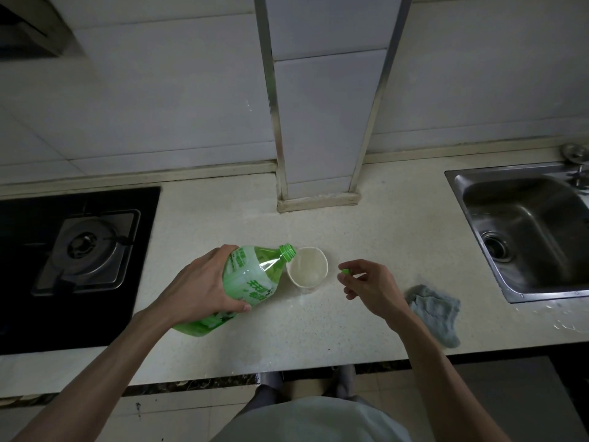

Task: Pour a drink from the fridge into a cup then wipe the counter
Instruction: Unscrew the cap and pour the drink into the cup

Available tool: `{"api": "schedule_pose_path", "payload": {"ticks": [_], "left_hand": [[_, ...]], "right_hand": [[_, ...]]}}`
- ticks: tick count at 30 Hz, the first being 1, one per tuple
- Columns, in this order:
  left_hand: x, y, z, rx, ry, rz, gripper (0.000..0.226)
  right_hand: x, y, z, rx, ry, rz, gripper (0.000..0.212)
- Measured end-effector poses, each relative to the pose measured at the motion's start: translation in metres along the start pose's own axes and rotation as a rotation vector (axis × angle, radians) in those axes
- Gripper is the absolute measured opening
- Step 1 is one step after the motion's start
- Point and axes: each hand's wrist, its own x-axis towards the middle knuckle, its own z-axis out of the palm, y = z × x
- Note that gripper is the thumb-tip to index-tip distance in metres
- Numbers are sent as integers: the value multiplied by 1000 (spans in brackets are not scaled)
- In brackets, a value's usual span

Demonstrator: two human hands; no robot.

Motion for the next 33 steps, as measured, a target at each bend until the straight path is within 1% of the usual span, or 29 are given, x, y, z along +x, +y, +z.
{"api": "schedule_pose_path", "payload": {"ticks": [16, 33], "left_hand": [[4, 5, -12, 24, 3, 13, 92], [6, 18, -36, 64, 60, 50, 94]], "right_hand": [[4, -2, 0, -7, -2, -7, 24], [5, -11, -3, -18, -8, -16, 25]]}}
